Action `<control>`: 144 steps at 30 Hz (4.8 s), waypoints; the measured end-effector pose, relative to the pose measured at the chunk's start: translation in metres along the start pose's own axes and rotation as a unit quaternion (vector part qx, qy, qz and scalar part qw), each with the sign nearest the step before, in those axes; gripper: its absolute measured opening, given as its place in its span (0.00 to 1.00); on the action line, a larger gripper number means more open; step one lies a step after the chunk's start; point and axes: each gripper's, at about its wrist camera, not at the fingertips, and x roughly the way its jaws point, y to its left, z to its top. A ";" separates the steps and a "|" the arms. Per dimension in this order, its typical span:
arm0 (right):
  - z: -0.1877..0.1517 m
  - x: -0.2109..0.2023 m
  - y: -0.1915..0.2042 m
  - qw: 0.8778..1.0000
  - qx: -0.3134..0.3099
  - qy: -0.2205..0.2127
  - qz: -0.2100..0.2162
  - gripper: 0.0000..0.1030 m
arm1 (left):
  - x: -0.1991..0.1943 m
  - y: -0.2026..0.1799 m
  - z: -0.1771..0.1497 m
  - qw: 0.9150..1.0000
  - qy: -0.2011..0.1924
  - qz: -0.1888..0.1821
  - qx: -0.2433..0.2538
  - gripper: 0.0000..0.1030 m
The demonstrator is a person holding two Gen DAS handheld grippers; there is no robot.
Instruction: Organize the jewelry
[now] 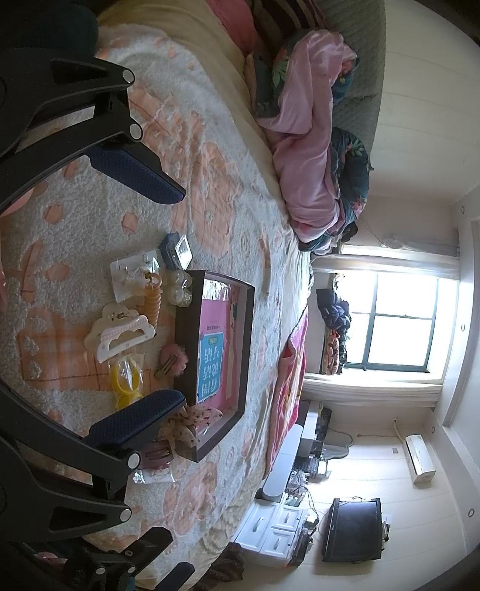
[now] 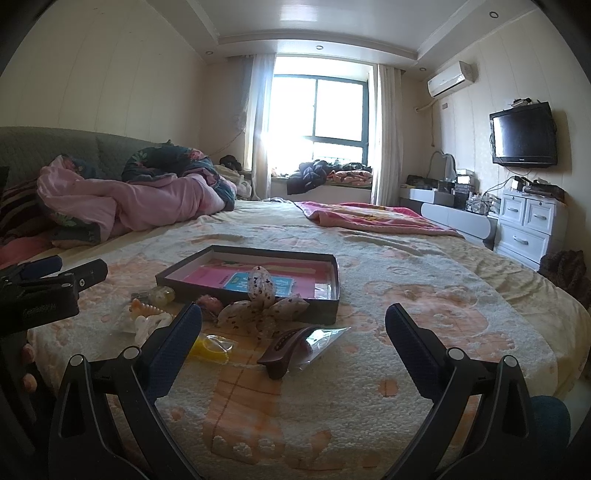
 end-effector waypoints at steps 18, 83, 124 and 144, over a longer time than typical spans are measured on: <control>0.003 0.021 0.032 0.995 -0.042 0.041 0.083 0.94 | 0.012 0.023 0.000 0.999 0.014 0.030 -0.026 0.90; 0.006 0.194 0.017 0.972 -0.005 0.206 0.114 0.16 | 0.172 0.076 -0.003 0.974 0.214 -0.068 0.003 0.31; 0.064 0.207 -0.065 0.988 0.045 0.127 0.077 0.10 | 0.195 -0.026 0.071 0.983 0.142 -0.118 0.016 0.26; 0.041 0.253 -0.053 0.977 0.043 0.200 0.064 0.12 | 0.229 -0.036 0.049 0.975 0.195 -0.104 0.006 0.26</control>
